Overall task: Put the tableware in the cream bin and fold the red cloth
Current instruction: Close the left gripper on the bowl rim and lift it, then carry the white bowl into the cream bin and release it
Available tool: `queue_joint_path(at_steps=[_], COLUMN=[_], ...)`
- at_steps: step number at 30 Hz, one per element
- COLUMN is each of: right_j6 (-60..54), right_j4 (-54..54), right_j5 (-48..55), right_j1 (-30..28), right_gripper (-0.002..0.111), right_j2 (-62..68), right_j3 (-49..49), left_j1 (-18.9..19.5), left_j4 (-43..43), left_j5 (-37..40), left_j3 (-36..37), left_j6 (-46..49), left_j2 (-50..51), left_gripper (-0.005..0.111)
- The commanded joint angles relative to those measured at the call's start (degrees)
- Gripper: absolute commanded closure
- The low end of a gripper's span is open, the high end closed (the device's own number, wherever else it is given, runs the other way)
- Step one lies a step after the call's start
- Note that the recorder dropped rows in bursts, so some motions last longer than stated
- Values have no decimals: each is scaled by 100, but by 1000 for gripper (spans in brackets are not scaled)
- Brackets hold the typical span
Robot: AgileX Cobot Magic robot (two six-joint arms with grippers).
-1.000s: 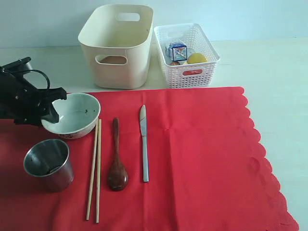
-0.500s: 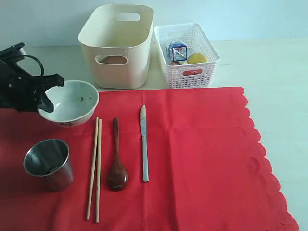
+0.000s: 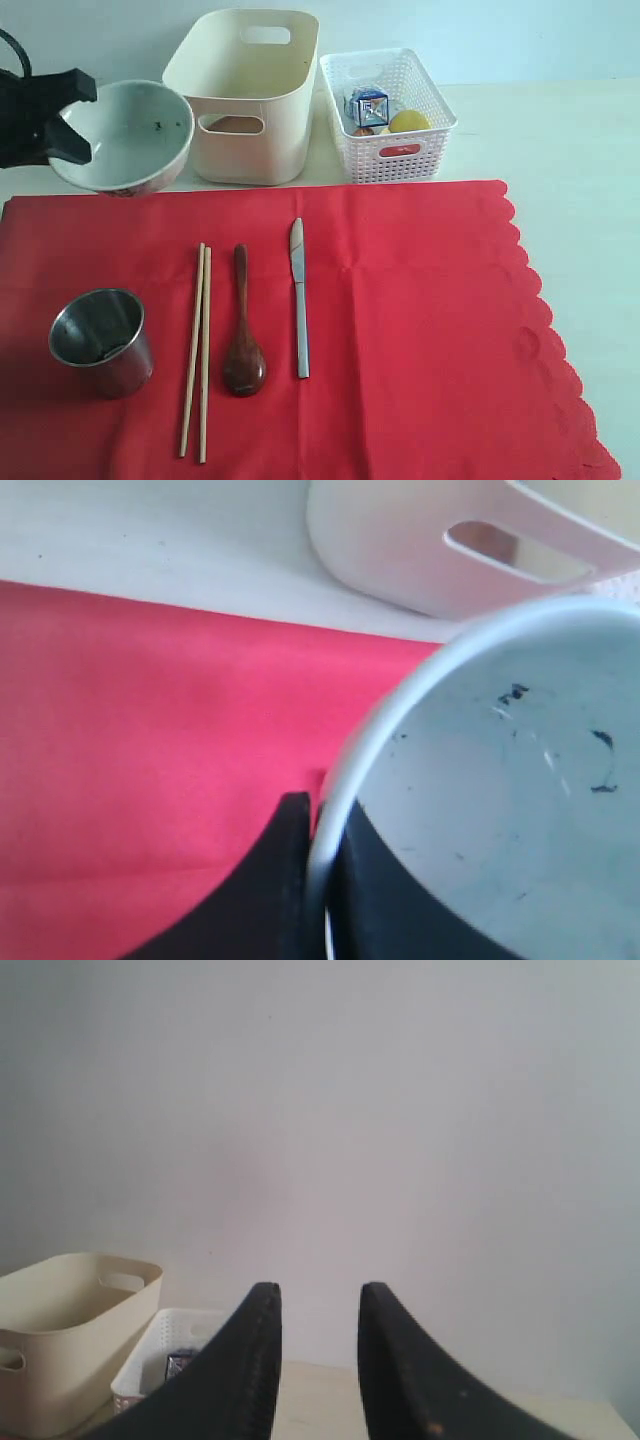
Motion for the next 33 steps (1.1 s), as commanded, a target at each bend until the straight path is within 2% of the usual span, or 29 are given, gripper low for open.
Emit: queue_joint_path(at_steps=[1,6,12,22,33], right_j6=[7,7,7,7,7], right_j4=[-240,-524,-768,-791,-947], right_j5=[-33,-33,-50,-61,-72], right_j1=[-35,-35,-35,-35,-35], right_gripper=[81,81,81,81,81], right_j2=[-27,-27,-27,-27,-27], right_j3=[213,400,683,1062,1344], left_j1=[-32,-32,-32,-32,-98], left_j4=[-333,-648,-656,-691,-1024], left_j5=[-25,4,-96,62,73], left_j3=[-16,-308,-1003,-2261,-3317], left_j6=[129,438,438,438,438], left_j2=[-325,-333,-140,783,1971], left_gripper=[106,106,107,107,107])
